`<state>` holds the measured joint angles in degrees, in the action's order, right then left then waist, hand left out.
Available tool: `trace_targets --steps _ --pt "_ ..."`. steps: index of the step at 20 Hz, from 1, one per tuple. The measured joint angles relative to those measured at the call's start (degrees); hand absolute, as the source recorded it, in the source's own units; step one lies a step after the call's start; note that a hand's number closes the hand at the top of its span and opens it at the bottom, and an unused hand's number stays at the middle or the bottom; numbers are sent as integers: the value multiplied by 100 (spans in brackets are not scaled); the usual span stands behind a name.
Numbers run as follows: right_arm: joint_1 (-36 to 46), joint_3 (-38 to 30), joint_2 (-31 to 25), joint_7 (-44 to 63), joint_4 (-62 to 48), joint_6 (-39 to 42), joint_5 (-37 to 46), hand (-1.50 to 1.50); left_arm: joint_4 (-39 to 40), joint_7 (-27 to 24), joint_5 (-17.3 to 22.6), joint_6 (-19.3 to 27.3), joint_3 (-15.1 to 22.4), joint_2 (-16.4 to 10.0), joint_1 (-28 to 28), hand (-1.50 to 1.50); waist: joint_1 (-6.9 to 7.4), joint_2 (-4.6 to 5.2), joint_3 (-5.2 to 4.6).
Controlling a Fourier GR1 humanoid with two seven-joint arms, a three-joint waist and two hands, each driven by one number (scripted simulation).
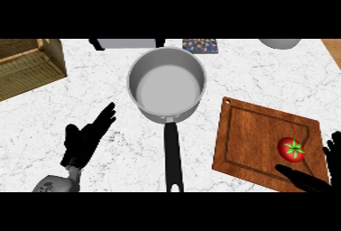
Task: Pick the tomato from the cutting board and place it in the pot
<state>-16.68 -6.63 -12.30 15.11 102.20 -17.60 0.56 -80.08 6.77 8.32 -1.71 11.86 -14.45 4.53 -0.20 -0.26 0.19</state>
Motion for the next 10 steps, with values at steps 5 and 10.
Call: trace_targets --steps 5,10 --pt "203 -132 342 -481 -564 98 -249 -150 -46 87 -43 -149 -149 22 -14 0 10 7 -7" --pt "434 -334 518 -1112 -1188 202 -410 150 -27 104 -88 -304 -294 57 -14 0 -9 -18 -68"
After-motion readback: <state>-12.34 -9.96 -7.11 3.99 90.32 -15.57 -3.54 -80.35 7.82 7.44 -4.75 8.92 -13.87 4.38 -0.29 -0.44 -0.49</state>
